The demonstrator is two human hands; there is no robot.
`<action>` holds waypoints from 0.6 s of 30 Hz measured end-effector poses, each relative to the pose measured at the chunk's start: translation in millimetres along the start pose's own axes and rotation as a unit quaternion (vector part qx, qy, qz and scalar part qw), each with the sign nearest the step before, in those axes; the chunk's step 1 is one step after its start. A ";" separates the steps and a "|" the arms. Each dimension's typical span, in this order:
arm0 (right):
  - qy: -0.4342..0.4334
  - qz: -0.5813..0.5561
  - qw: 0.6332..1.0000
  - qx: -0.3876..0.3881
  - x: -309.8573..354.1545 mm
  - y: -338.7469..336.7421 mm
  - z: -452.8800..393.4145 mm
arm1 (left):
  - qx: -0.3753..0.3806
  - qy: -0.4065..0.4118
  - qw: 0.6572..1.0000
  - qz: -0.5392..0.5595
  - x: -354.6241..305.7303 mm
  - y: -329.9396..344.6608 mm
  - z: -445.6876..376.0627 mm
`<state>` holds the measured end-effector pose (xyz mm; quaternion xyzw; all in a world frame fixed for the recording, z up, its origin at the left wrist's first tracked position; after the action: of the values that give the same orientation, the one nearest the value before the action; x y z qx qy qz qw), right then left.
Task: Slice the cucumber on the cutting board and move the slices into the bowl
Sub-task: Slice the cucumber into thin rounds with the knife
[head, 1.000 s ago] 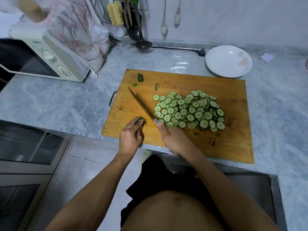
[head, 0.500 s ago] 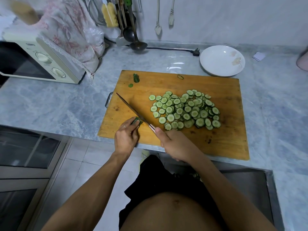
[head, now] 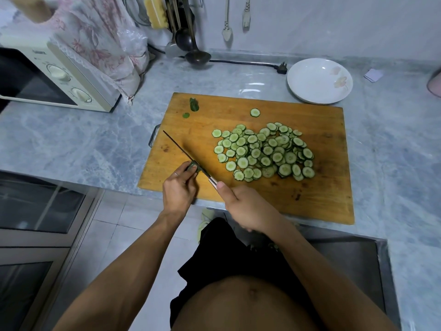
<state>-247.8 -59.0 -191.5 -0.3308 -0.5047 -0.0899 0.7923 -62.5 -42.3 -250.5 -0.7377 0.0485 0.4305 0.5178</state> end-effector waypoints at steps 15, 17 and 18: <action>0.007 0.007 1.000 -0.001 4.4 10.2 -21.8 | 0.020 0.004 0.999 -0.031 2.8 -1.6 -5.8; 0.010 0.012 1.000 -0.008 3.8 10.1 -28.0 | 0.023 0.010 0.999 -0.033 2.2 -1.4 -4.6; 0.010 0.017 1.000 -0.010 3.7 9.8 -31.5 | 0.024 0.012 0.999 -0.034 1.7 -1.1 -4.1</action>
<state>-218.1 -70.2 -201.1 -0.3467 -0.4902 -0.0850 0.7952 -58.4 -44.5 -250.5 -0.7312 0.0403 0.4025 0.5493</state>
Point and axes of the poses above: each hand's wrist, its own z-axis away from the middle knuckle, its own y-axis out of the palm, x = y × z, the point moved 8 cm from there along -z, towards the middle knuckle, and after that the axes turned 14 degrees about -y, right-handed, at the moved point
